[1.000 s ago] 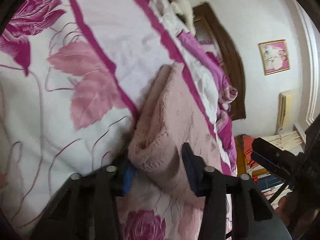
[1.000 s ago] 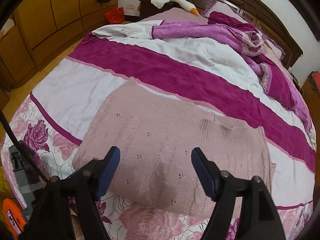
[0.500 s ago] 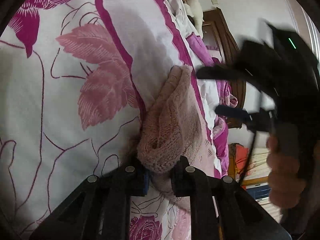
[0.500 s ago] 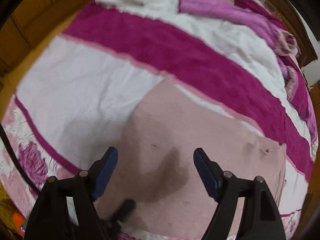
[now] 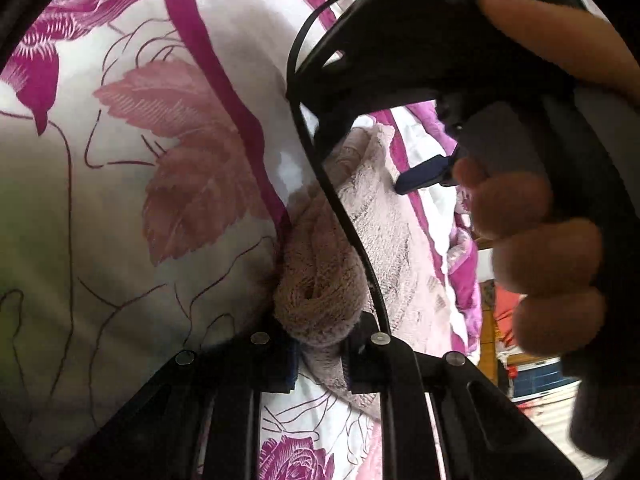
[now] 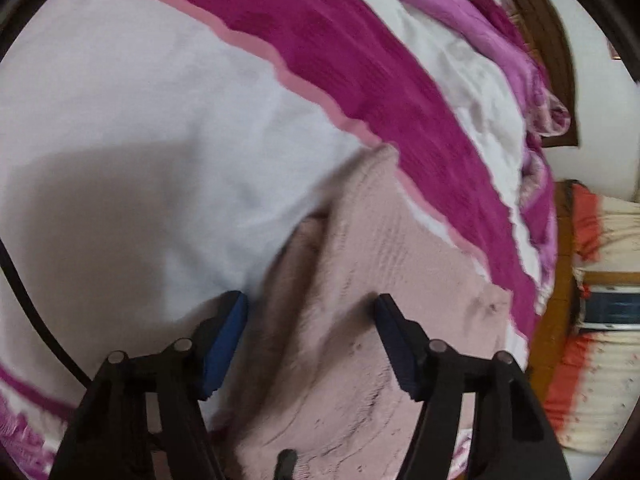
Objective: Fold small clothes
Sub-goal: 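Grasp the folded cardigan edge with the left tool while the right tool grasps beside it, then lift the held edge with both tools and fold it over the cardigan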
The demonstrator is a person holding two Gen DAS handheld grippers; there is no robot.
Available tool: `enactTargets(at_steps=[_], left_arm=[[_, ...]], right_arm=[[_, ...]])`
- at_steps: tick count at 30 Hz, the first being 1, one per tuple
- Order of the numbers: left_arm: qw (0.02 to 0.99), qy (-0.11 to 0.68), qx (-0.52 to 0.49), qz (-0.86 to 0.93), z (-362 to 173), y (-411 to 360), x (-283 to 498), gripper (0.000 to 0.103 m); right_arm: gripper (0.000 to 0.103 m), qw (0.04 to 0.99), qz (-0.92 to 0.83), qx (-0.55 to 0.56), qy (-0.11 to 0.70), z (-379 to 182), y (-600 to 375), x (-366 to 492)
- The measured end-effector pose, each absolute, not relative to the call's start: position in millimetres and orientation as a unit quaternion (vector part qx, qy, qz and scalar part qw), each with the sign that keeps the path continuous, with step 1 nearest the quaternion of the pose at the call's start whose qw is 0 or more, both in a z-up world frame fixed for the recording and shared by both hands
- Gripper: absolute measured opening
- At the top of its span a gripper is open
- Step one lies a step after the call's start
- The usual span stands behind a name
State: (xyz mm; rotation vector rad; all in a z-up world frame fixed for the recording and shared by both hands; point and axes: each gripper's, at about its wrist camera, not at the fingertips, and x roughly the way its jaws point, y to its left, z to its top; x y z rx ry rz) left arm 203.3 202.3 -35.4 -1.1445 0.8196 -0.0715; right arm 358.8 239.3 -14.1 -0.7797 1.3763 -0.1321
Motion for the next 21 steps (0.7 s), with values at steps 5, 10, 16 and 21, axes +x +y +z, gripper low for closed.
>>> enactTargets(at_steps=[5,10,16,21], left_arm=[[0.748,0.375,-0.546,-0.037,-36,201,206,0.0],[0.751,0.379,-0.54,-0.039,-35,202,206,0.0],[0.759,0.379,-0.529,-0.03,-37,200,201,0.0],[0.763,0.385,-0.518,-0.018,-28,191,200,0.0]], right_arm=[[0.046,0.699,-0.071,-0.356,0.617,-18,238,359],[0.02,0.694,-0.07,-0.366,0.616,-25,237,360],[0.018,0.7,-0.049,-0.354,0.619,-21,233,363],[0.017,0.706,-0.035,-0.342,0.62,-13,230,362]])
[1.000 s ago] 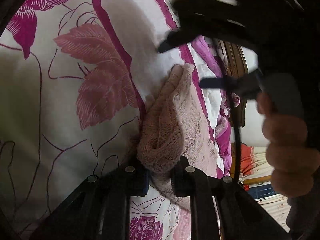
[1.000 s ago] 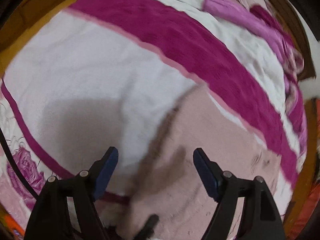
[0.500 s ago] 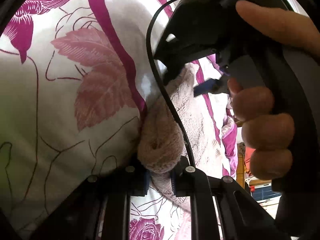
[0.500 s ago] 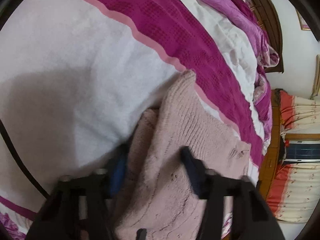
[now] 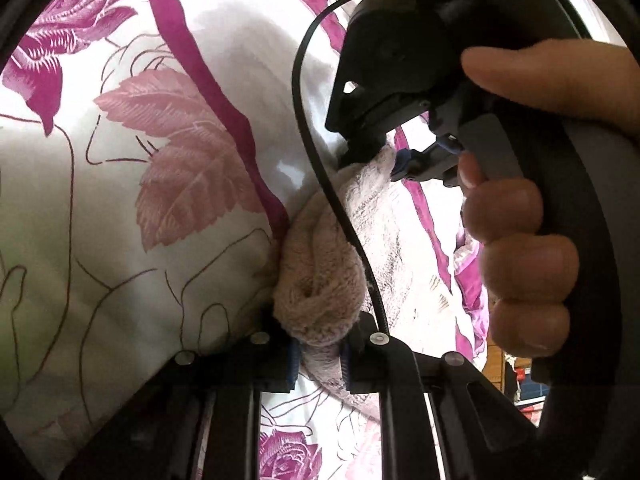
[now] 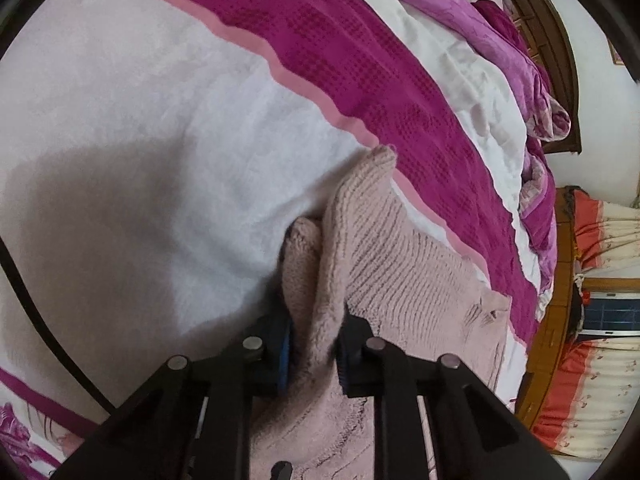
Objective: Fold small clothes
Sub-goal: 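Lift the held edge with both tools and fold it over the cardigan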
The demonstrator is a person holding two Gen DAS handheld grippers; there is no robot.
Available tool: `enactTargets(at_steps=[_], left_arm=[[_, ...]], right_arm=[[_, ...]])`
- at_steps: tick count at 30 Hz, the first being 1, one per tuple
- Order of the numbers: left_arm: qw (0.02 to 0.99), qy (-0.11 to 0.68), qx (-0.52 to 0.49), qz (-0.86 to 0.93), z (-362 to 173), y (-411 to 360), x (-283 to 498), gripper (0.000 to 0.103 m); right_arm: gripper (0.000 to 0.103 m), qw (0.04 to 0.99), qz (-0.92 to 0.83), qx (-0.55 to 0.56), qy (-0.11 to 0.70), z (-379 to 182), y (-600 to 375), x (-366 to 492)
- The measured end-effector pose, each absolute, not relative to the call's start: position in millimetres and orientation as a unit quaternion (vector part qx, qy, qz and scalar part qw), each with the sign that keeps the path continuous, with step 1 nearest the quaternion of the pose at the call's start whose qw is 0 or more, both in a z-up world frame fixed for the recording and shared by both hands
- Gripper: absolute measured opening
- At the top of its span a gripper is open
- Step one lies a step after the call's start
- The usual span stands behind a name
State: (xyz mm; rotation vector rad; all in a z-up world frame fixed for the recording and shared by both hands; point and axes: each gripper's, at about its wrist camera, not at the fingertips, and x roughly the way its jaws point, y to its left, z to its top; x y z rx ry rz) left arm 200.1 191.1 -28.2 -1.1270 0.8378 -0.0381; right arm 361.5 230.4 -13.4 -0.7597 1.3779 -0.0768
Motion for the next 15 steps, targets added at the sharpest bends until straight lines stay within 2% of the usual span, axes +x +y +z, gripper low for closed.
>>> enactTargets(at_steps=[7,15], left_arm=[[0.784,0.381,-0.49,0.008,-9,178,198,0.0],[0.79,0.353,-0.501,0.008,14,162,191,0.0]], right_arm=[[0.015,0.721,-0.006,-0.341,0.603,15,225,353],[0.014,0.738,0.022,-0.347,0.578,54,198,342]])
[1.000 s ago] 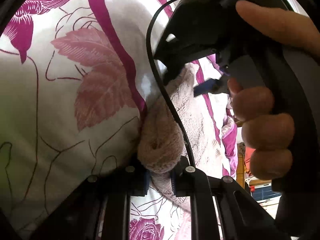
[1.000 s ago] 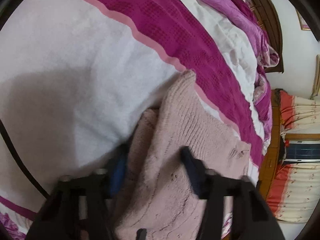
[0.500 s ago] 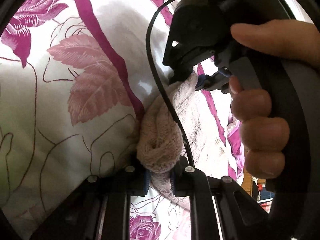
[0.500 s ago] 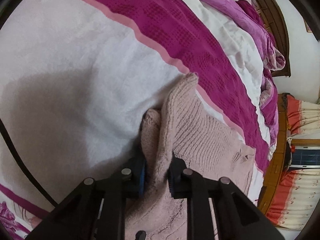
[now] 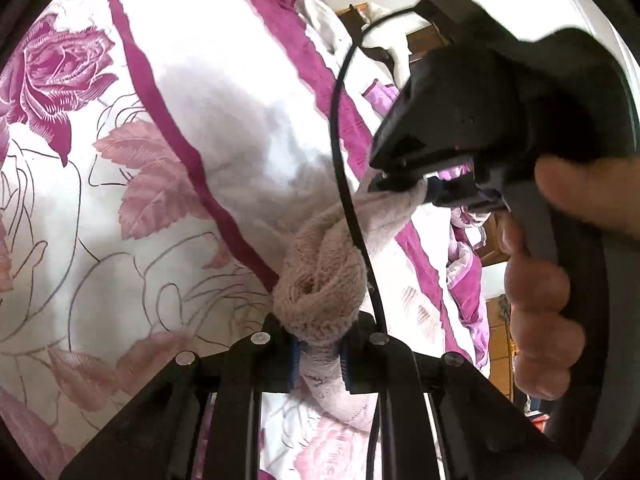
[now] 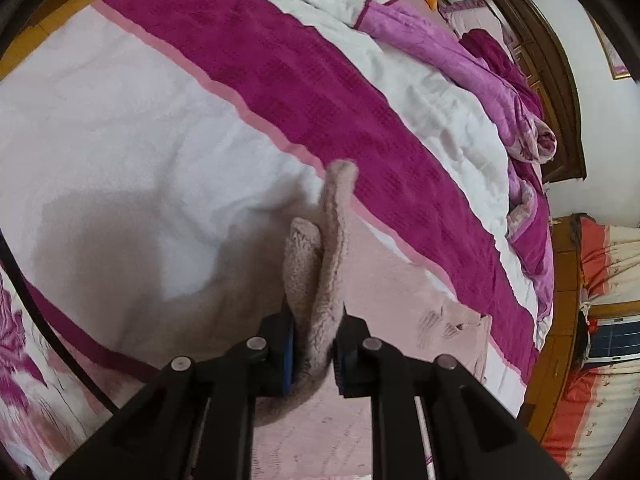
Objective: Fold small clothes
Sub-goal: 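Lift the held edge with both tools and fold it over the cardigan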
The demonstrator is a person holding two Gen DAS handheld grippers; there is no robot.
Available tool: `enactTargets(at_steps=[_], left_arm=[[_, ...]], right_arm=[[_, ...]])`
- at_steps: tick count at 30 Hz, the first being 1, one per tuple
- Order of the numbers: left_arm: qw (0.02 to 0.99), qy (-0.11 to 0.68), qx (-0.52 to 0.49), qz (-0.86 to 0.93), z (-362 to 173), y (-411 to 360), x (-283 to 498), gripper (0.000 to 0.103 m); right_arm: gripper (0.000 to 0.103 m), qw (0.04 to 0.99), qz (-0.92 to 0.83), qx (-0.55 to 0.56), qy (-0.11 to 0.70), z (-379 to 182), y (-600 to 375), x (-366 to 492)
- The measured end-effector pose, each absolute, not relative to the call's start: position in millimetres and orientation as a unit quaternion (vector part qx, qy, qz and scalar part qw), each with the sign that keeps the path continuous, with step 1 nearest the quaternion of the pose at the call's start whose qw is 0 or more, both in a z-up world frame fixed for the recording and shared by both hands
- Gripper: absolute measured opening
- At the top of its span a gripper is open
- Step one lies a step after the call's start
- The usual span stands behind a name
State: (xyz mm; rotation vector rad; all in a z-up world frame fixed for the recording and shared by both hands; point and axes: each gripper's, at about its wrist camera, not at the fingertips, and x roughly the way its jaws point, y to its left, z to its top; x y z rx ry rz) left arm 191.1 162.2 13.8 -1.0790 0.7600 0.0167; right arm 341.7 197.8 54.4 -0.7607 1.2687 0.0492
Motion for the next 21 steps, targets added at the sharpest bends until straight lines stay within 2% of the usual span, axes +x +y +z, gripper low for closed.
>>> enactTargets(at_steps=[11,21], left_arm=[[0.806,0.347,-0.48,0.016,33,153,180,0.0],[0.827,0.343,-0.445,-0.019,59,105,183,0.0]], right_arm=[[0.014,0.765,0.058,-0.291,0.572,89,145,334],[0.014,0.775,0.043,-0.288,0.56,110,99,335]])
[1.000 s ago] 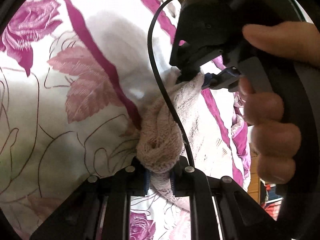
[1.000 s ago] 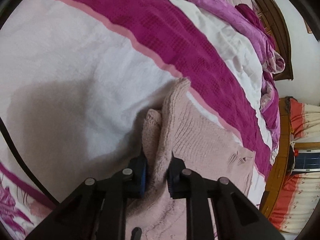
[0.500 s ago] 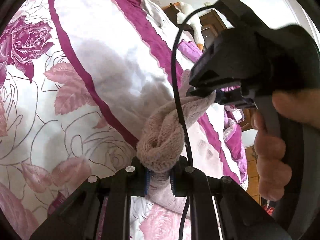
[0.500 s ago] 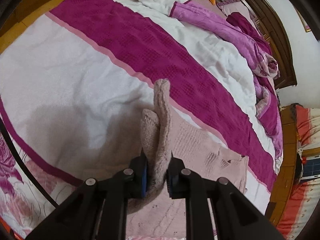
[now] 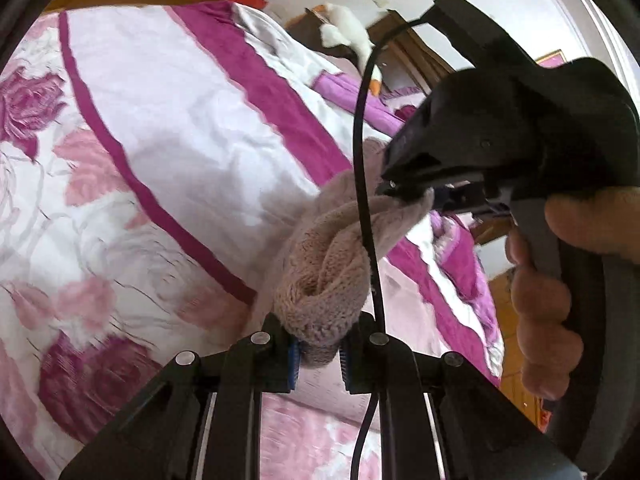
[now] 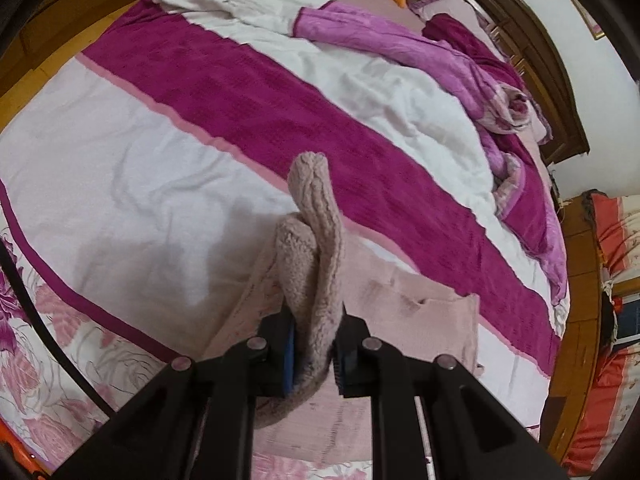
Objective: Fold small clothes
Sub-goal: 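Lift the held edge with both tools and fold it over the cardigan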
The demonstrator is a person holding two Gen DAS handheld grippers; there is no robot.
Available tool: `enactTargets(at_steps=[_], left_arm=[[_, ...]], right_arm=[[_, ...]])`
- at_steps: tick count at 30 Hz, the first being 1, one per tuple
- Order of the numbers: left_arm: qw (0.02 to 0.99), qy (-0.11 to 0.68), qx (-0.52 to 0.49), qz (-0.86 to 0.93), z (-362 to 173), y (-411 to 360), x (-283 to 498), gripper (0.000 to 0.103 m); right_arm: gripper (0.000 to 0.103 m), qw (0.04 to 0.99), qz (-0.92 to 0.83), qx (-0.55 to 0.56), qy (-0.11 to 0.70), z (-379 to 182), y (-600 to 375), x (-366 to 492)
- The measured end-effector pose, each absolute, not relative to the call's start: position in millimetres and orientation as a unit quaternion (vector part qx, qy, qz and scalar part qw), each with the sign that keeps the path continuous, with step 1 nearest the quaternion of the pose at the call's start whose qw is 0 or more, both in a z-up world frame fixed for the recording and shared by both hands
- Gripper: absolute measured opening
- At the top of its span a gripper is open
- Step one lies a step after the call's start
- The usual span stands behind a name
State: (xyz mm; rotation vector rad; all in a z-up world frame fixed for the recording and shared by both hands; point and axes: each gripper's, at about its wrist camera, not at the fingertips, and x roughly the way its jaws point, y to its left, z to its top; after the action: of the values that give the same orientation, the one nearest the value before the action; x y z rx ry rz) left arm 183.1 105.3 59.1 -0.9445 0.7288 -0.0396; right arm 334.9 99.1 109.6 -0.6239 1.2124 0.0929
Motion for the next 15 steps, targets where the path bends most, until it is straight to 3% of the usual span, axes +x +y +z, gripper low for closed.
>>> enactTargets(at_steps=[15], left_arm=[[0.825,0.336,-0.444,-0.096,69,45,194,0.0]], right_arm=[[0.014,0.788,0.026,-0.259,0.558,135,15,341]])
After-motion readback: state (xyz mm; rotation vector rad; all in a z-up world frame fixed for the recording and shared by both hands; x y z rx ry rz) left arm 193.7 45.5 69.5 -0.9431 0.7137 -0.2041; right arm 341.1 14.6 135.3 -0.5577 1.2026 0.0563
